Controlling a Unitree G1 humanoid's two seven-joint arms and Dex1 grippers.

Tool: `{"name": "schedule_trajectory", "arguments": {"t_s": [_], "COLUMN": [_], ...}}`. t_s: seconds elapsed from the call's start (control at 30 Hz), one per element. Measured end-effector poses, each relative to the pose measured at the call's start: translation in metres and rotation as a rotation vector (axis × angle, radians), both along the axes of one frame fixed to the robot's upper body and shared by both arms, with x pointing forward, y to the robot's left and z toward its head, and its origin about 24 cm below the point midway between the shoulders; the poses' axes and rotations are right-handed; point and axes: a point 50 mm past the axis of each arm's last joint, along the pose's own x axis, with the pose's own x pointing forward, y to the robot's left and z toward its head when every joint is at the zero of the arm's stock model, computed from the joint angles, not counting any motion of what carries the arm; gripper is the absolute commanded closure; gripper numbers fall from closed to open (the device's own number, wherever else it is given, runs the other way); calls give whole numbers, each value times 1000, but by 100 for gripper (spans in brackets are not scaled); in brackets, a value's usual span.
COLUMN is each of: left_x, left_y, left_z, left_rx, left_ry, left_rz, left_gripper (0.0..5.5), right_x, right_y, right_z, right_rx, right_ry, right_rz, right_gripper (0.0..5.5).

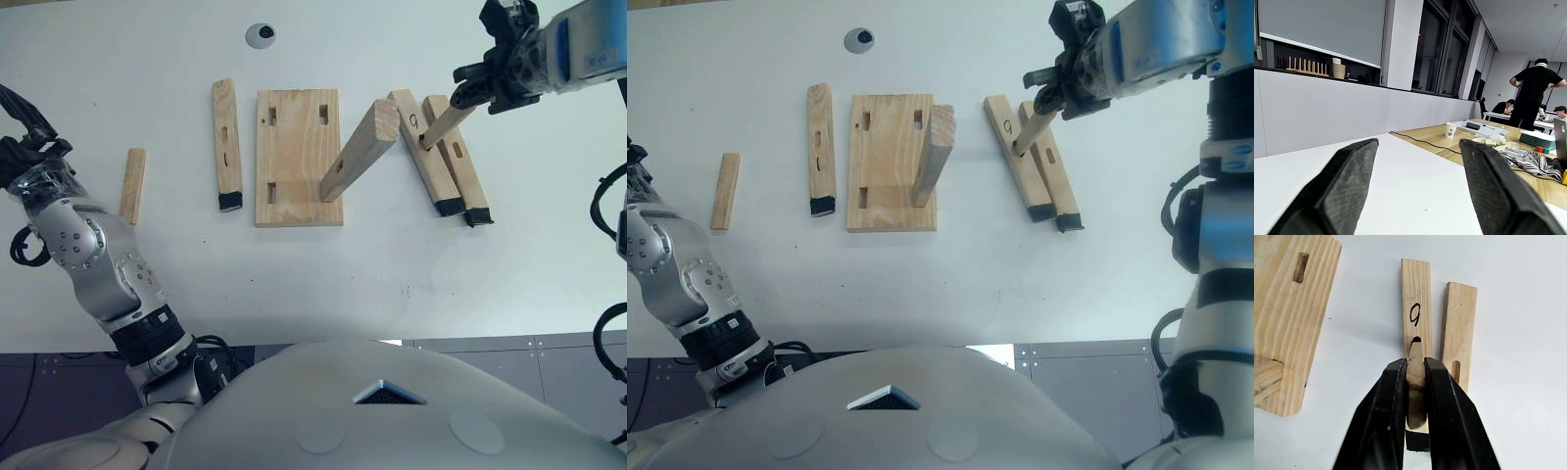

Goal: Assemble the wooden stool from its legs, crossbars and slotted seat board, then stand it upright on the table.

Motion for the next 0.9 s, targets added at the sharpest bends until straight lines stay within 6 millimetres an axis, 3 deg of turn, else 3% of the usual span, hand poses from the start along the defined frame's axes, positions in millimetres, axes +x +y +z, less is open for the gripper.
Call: {"name": "schedule_trajectory", "arguments": {"t_s": [0.2, 0.43, 0.47, 0.57, 0.73, 0.9], "left_x": [1, 1, 1, 1, 1, 1], "left_y": [-1, -1, -1, -1, -1, -1], "left_z": [1, 1, 1, 0, 0, 0], "left_rx": [0, -1, -1, -5, -9, -10], "left_ry": [-4, -5, -4, -4, -4, -5], "left_rz": [-4, -3, -4, -4, 0, 7], "left_gripper": [246, 246, 246, 246, 246, 246], "right_x": [-2, -6, -6, -4, 2, 10], "right_y": [23, 33, 34, 36, 42, 37], "right_z": [1, 2, 3, 8, 47, 69], "right_rx": [17, 38, 46, 49, 80, 53], "right_ry": [20, 40, 42, 19, -111, -230], "right_rz": [115, 199, 208, 220, 249, 210], "right_gripper": [510, 510, 473, 434, 352, 254]}}
